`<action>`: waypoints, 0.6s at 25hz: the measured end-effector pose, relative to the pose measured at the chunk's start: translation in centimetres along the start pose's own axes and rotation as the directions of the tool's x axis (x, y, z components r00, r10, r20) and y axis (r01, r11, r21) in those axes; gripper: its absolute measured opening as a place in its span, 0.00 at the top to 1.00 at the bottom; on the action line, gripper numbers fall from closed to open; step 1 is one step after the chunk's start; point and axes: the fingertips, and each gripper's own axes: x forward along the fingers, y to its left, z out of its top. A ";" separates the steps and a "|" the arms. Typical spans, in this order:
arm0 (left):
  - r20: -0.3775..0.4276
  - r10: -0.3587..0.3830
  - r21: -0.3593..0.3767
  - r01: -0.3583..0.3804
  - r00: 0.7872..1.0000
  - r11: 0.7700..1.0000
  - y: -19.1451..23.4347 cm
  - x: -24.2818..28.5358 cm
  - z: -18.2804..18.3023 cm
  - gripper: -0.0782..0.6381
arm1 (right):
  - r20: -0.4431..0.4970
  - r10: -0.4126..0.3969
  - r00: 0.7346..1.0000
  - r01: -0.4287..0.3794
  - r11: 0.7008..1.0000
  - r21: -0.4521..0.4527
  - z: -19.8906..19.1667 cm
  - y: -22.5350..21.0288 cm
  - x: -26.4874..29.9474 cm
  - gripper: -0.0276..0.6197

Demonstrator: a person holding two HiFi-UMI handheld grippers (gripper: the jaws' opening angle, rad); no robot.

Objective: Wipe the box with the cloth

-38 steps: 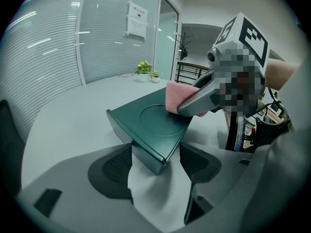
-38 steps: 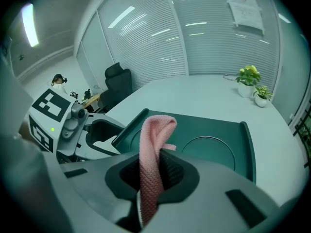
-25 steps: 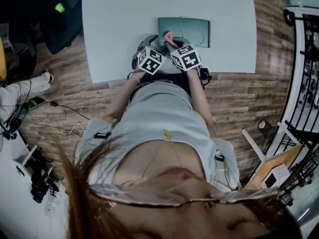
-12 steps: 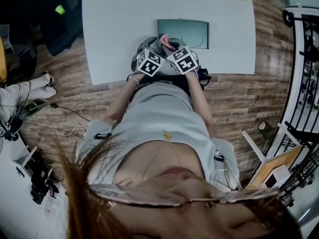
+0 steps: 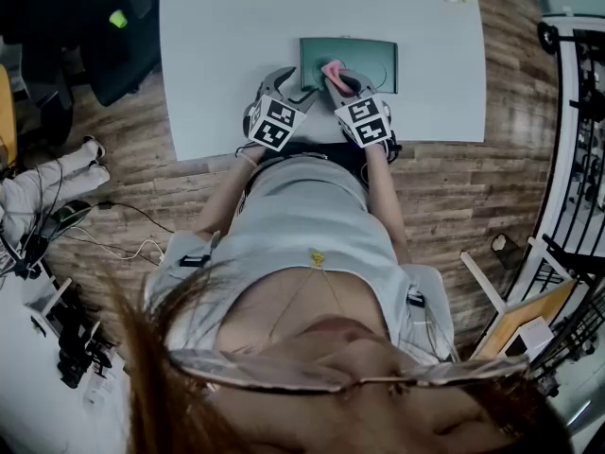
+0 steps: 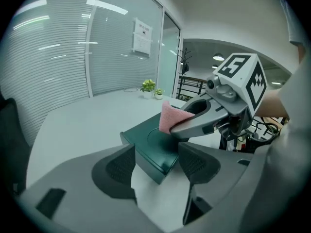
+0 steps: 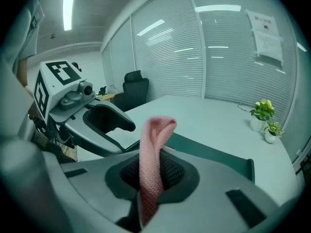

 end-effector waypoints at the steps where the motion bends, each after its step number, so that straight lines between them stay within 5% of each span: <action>1: 0.017 -0.001 -0.003 0.001 1.000 1.000 -0.1 -0.1 0.5 0.51 | 0.015 -0.013 1.000 0.013 1.000 0.002 0.2 -0.3 -0.4 0.89; 7: 0.106 -0.002 0.007 0.001 0.994 1.000 -0.8 -1.0 3.0 0.77 | 0.121 -0.064 0.991 0.065 0.998 -0.004 2.4 -1.0 -2.7 0.89; 15: 0.261 -0.060 -0.005 0.064 0.964 0.998 -2.9 -3.5 8.3 0.83 | 0.281 -0.112 0.953 0.101 0.993 0.053 6.4 -1.5 -6.8 0.89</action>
